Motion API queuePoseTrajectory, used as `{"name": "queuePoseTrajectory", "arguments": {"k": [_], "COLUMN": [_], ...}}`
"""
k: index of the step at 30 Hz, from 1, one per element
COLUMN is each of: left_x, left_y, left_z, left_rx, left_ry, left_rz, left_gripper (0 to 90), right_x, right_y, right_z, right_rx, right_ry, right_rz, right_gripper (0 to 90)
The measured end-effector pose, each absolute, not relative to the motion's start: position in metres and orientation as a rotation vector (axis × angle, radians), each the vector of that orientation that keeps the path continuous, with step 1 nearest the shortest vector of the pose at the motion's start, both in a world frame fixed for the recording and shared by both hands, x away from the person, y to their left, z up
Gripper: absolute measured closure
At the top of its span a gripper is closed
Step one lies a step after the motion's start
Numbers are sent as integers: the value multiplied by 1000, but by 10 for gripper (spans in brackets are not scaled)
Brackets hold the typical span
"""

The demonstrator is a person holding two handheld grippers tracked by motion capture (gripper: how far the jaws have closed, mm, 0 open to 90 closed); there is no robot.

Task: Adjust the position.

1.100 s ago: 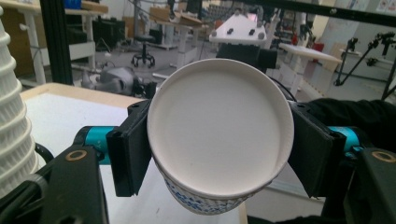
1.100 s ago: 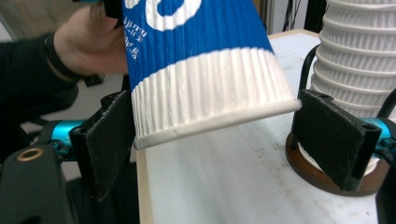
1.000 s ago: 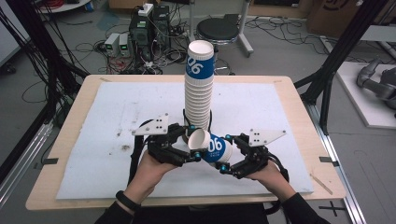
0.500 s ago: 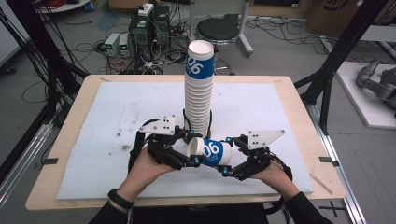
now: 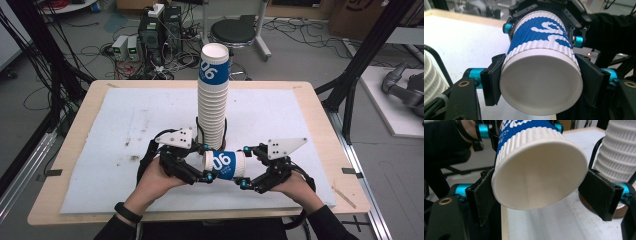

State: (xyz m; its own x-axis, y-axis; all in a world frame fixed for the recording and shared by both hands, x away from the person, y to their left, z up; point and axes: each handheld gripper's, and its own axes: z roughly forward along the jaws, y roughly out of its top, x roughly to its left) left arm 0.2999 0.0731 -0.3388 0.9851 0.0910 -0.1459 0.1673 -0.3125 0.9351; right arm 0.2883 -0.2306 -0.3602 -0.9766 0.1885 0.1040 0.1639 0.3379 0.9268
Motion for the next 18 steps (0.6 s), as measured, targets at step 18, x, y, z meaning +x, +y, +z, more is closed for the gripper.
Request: {"name": "queuePoseTrajectory", "arguments": {"k": [18], "left_x": [301], "left_y": [81], "left_z": [-343], "left_rx": [1705], "left_ry": [166], "left_rz": [-63], "left_gripper": [292], "right_x": [289], "right_y": [-228], "right_z": [-357], "right_rx": [467], "right_ry": [2471], "right_rz": [1946], "right_gripper": [175]}}
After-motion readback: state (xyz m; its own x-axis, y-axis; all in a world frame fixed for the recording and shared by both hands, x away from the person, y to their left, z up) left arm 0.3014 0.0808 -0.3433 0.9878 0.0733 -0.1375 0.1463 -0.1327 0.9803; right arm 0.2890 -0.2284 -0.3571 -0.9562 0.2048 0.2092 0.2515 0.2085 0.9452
